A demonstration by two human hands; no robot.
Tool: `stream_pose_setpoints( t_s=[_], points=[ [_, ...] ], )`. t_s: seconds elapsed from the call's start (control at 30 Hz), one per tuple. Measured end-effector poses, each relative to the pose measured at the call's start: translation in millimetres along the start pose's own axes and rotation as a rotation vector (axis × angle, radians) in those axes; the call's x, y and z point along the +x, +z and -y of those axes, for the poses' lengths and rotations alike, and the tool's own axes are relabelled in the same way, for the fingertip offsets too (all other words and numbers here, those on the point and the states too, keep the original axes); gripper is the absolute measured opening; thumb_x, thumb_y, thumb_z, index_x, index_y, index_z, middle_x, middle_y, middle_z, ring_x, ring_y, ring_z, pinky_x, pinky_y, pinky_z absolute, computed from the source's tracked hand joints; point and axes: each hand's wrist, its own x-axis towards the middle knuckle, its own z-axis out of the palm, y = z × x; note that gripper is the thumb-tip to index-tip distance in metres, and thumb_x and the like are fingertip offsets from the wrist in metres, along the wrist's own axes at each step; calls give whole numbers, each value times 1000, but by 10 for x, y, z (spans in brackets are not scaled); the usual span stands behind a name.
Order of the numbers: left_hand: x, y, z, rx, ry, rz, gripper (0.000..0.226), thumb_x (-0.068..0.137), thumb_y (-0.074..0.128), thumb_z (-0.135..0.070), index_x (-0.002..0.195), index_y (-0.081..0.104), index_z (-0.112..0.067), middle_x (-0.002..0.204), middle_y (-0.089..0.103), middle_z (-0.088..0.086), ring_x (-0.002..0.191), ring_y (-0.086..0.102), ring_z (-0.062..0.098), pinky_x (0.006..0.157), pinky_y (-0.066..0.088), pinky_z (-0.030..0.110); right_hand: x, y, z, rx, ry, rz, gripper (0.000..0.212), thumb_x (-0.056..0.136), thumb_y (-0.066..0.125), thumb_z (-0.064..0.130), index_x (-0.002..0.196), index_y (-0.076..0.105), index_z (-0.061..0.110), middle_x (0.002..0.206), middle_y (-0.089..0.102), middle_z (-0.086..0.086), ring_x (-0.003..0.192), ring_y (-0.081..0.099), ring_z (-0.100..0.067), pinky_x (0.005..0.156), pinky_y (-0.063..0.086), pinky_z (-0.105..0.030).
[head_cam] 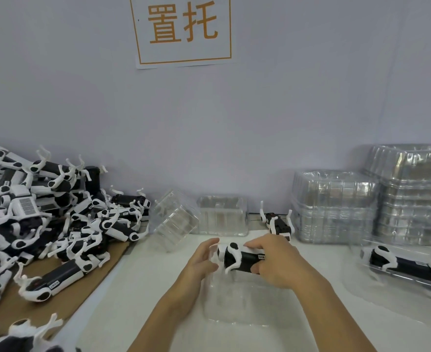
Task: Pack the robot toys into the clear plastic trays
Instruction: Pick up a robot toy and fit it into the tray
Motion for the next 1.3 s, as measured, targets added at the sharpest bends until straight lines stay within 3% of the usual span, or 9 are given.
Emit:
stream_pose_setpoints(
  t_s=[0.2,0.3,0.47,0.57,0.67,0.77,1.03,1.17,1.3],
  points=[
    [48,121,-104,-5,-58,-148,35,76,61,-31,111,65,-29,119,66,4,107,64,18,92,50,34,-17,69,-7,34,3,-49,33,82,61,5,109,71,22,117,66,-4,112,54,-26,97,47,-40],
    [111,146,-117,31,-114,-235,18,94,61,-39,106,67,-28,113,67,0,103,64,17,91,49,36,-23,103,8,54,1,-64,34,83,61,4,112,71,20,118,65,-5,116,52,-28,99,44,-40],
    [152,78,-145,108,-166,-270,17,93,67,-29,107,67,-21,120,65,3,109,61,19,96,48,38,-41,68,31,108,2,-69,44,83,68,12,126,66,23,136,52,2,131,44,-25,106,39,-41],
    [151,112,-141,188,-166,-306,23,88,63,-10,105,62,-25,112,63,2,87,62,16,67,48,24,-80,-92,-75,153,64,-117,45,86,71,36,130,59,39,143,46,8,138,36,-19,112,28,-43],
    [130,171,-150,239,-169,-331,29,86,55,-3,106,60,-24,103,60,2,67,57,14,45,40,17,-91,-201,-295,192,140,-51,42,86,70,43,127,58,41,136,51,6,132,44,-17,108,35,-41],
    [118,168,-177,267,-151,-322,27,89,56,-5,109,59,-23,105,61,3,73,58,15,52,41,19,-80,-153,-377,372,180,14,43,89,70,37,129,57,34,137,52,-3,123,52,-14,88,44,-25],
    [81,153,-176,353,-84,-313,23,91,58,-13,110,58,-25,109,61,2,80,59,12,60,41,20,-7,-35,-369,406,196,-116,33,86,75,30,115,59,36,118,51,0,106,50,-12,79,39,-24],
    [89,176,-162,392,97,-382,15,96,56,-14,105,60,-25,106,62,-10,98,59,4,64,40,7,-15,-2,-217,146,-31,-290,25,86,74,30,101,64,46,115,46,14,115,41,-9,102,33,-35],
    [75,188,-179,447,296,-375,23,96,54,-8,101,62,-29,104,65,-16,106,58,-1,80,42,6,-42,130,79,265,-231,-202,18,89,69,29,103,73,38,105,61,21,97,55,3,89,42,-20]
  ],
)
